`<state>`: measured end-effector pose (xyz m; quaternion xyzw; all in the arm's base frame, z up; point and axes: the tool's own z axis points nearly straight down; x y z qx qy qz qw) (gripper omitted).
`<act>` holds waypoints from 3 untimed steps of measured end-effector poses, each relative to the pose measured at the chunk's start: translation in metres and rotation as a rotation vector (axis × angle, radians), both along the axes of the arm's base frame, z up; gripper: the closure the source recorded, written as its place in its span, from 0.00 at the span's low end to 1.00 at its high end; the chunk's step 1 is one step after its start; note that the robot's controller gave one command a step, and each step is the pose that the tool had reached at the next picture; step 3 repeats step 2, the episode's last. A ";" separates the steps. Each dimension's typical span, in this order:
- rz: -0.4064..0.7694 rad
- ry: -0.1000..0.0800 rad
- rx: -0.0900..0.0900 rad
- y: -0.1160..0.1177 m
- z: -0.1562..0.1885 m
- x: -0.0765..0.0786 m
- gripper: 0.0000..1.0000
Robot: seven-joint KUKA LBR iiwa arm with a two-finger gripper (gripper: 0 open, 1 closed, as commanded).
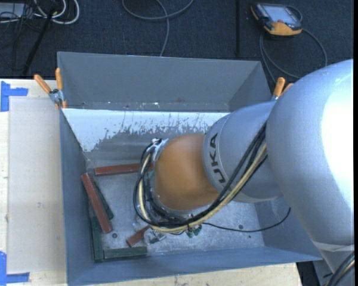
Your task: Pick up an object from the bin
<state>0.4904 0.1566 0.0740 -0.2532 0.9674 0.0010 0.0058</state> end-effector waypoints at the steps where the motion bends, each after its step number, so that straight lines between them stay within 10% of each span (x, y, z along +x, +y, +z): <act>1: 0.000 0.000 0.000 0.000 0.000 0.000 1.00; 2: -0.030 0.002 -0.002 0.003 0.189 0.012 1.00; 3: -0.030 0.002 -0.002 0.003 0.189 0.012 1.00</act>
Offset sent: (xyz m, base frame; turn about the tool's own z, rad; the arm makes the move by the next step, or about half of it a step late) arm 0.0101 0.0020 0.1853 0.0340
